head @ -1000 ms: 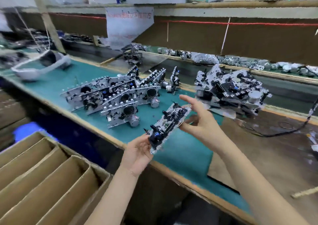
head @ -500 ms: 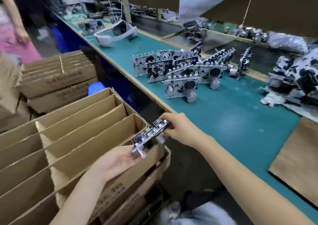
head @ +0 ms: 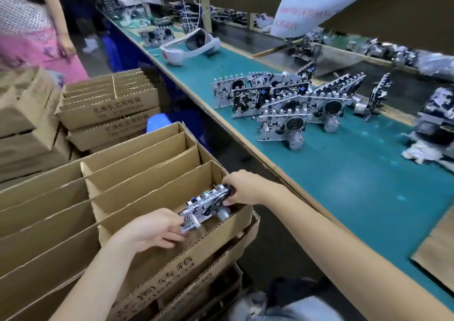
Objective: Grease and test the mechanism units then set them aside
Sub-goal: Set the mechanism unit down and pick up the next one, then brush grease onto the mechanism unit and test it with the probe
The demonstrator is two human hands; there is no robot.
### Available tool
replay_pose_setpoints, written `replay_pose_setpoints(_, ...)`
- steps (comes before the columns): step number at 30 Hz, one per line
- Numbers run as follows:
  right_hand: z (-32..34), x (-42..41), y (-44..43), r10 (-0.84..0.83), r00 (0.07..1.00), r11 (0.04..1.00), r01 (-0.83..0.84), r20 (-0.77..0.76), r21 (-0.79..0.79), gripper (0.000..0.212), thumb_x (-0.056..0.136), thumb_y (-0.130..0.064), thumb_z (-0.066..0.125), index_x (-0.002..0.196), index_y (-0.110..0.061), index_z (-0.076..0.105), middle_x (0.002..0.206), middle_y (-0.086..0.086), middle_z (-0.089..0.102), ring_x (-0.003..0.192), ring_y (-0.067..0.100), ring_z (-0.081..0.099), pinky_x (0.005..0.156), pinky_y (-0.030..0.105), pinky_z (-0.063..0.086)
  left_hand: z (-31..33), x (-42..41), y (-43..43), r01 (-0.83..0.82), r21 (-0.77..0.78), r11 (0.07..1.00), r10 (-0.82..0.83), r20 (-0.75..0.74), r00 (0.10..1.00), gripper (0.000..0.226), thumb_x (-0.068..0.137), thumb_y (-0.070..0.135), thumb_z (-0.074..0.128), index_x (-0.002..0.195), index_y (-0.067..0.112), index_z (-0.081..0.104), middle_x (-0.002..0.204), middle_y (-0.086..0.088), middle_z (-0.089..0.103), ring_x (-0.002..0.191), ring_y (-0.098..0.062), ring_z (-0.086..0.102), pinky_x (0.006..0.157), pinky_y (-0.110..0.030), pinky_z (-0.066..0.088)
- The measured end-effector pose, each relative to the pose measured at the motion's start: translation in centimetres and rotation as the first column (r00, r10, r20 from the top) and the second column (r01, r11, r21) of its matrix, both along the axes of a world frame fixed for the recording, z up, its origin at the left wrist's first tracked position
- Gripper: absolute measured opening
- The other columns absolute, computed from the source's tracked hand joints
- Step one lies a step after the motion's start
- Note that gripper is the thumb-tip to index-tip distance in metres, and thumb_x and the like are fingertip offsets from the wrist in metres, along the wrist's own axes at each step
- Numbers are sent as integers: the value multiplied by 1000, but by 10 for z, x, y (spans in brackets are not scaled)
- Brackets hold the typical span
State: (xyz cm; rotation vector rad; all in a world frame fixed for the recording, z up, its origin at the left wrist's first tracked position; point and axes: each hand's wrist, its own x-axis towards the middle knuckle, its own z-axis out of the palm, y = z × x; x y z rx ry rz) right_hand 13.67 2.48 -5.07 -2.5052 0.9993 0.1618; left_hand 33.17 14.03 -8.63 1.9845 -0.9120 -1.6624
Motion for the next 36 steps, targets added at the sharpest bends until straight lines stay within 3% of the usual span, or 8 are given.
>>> replay_pose_setpoints(4,-14,6,0,28,990,982,-54,-140,-183,31,85,-29,63,109,-10,57,107,9,60,92,27,57,65,30,37,5,-10,-9,59,-7,998,-59,62,996,16,100,10,42,112,7,52,128,-14,54,107,-22,57,88,-34,44)
replay_pose_setpoints(10,-15,-7,-8,8,972,971,-64,-235,-231,25,85,-27,63,103,-10,58,94,6,57,75,22,50,60,30,37,4,-30,-22,136,-19,991,-134,72,988,14,99,12,42,95,5,54,122,-14,57,104,-20,62,90,-30,47)
replay_pose_setpoints(16,-11,-35,-17,-31,972,970,-28,-234,-243,27,81,-36,66,97,-15,62,92,3,61,84,24,56,73,32,40,13,-58,-38,261,29,965,-262,178,949,35,99,13,41,125,-10,45,126,-27,56,102,-28,63,83,-31,53)
replay_pose_setpoints(22,2,-46,-14,-109,994,989,111,28,-101,36,86,-36,60,117,-18,59,109,2,62,103,21,54,81,28,44,48,-74,-60,360,0,933,-325,428,844,26,97,11,43,101,-3,65,90,-13,71,71,-19,67,56,-18,54)
replay_pose_setpoints(25,20,-60,-13,-231,933,971,238,276,11,32,88,-34,59,115,-17,62,104,-1,63,96,18,57,82,28,46,70,-90,-86,381,-280,881,-174,557,812,21,96,13,48,85,10,65,87,-6,68,80,-17,66,72,-24,54)
replay_pose_setpoints(29,47,-96,-15,-367,788,916,397,494,48,22,90,-22,59,107,-10,66,89,-6,60,74,14,53,72,21,42,92,-130,-133,440,-606,662,104,656,747,29,94,12,52,121,6,60,124,-12,60,115,-25,55,98,-31,39)
replay_pose_setpoints(32,58,-131,-15,-452,699,852,522,555,38,18,90,-15,58,101,-5,68,86,-2,59,72,15,50,62,12,37,98,-166,-176,647,-540,538,100,803,588,38,95,16,53,129,1,47,129,-17,53,121,-31,48,98,-36,34)
replay_pose_setpoints(36,55,-174,-9,-577,607,756,650,546,76,18,90,-14,57,103,-6,67,87,-4,60,74,14,53,56,1,34,94,-205,-208,795,-227,562,36,967,251,31,93,11,53,121,1,44,124,-18,51,118,-35,47,100,-41,33)
